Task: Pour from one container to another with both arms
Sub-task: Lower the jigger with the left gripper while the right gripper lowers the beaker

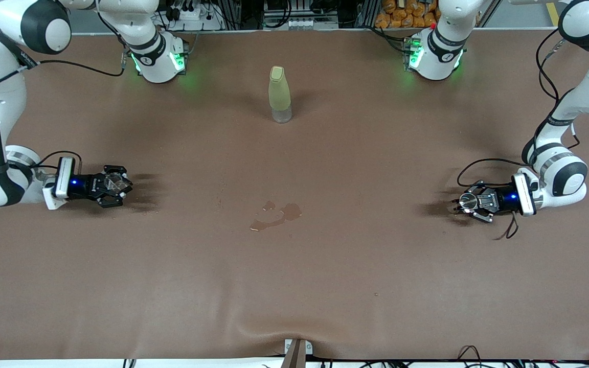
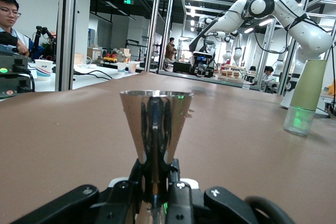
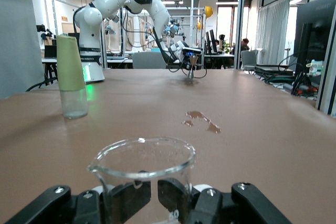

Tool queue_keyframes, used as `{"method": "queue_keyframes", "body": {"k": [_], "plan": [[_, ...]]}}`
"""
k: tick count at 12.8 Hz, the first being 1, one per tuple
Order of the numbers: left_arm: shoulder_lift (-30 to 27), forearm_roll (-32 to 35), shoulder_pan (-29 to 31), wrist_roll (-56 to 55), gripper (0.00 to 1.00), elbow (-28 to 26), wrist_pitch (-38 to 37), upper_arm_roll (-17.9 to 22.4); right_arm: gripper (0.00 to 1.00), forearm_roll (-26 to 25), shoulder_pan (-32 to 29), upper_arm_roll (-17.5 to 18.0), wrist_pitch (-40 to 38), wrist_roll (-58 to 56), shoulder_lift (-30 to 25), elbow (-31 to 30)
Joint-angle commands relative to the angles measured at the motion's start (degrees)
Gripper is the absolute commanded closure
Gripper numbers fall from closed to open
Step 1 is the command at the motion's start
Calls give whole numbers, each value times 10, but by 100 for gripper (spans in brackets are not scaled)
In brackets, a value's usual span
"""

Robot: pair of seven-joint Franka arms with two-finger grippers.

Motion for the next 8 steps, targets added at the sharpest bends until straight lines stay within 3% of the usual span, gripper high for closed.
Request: {"method": "queue_keyframes", "body": {"k": [1,8], "plan": [[0,30,-1,4,100,5,-14,0,100,-2,-3,8,16,-41,32,24],[30,62,5,34,100,20,-14,3,100,34,22,11,56,-58,72,33]]}}
